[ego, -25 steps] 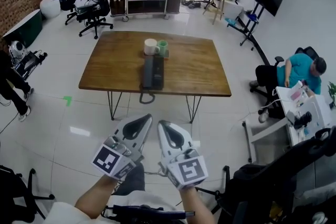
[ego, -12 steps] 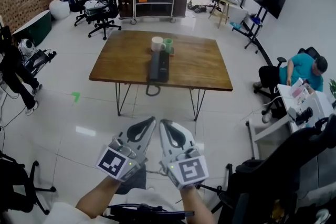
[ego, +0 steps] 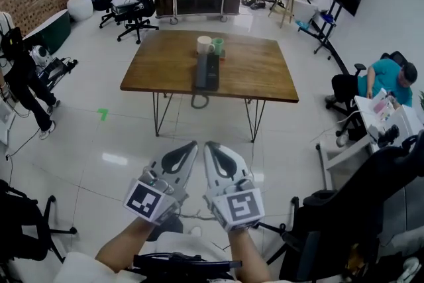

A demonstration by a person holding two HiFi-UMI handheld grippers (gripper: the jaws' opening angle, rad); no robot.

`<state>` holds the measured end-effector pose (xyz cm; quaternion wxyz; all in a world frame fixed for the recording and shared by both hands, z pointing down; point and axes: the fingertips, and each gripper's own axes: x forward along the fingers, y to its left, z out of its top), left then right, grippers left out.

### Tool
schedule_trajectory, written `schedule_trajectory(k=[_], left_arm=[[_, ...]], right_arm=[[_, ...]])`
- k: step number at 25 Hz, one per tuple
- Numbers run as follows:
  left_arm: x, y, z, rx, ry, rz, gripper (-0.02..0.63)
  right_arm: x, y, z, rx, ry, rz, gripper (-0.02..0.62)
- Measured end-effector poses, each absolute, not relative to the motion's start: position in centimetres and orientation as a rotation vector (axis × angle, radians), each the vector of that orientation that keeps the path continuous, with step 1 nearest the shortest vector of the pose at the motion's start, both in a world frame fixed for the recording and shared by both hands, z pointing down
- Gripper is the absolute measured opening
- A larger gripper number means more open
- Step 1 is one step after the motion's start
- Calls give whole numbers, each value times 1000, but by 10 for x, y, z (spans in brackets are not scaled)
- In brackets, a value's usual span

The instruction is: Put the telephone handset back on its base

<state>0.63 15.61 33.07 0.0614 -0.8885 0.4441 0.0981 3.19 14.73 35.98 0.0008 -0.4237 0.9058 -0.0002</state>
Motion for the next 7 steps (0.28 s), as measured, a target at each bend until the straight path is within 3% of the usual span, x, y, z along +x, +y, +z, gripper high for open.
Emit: schedule_trajectory(k=[7], left_arm=[[-1,155,329,-2680,1332,314,-14]], right_arm=[[19,145,359,-1324,2829,-8,-2]])
